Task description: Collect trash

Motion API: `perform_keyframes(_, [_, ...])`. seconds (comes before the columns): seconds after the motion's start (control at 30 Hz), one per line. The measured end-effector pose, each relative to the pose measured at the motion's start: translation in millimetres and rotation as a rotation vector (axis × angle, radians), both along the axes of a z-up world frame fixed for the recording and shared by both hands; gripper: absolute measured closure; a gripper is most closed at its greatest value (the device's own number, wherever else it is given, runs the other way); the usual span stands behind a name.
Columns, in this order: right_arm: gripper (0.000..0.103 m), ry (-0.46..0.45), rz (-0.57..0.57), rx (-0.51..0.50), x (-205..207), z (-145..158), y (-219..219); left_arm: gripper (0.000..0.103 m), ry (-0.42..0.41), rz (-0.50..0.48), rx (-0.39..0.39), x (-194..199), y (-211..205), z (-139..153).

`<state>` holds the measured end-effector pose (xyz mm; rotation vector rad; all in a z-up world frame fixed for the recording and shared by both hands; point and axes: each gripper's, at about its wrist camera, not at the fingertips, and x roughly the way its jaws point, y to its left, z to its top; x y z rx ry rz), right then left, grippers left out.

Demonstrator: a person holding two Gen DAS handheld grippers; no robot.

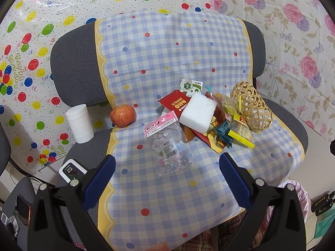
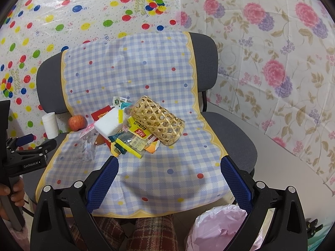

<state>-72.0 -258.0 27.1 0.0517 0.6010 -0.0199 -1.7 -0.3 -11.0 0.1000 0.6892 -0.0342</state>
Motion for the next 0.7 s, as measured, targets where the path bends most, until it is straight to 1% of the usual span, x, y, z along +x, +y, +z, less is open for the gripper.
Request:
perform_keyframes(0.57, [0.006,0.002,0.000,0.001,-1.0,0.6,-0.5,0.007,0.001,0.000,0.001,1.3,-0.2,-0.7])
perform_keyframes(0.7, [0.006,0.001,-0.001,0.000,-0.9,0.6,-0.1,0.007,0.001,0.002,0.000,1.8,1.5,3.6])
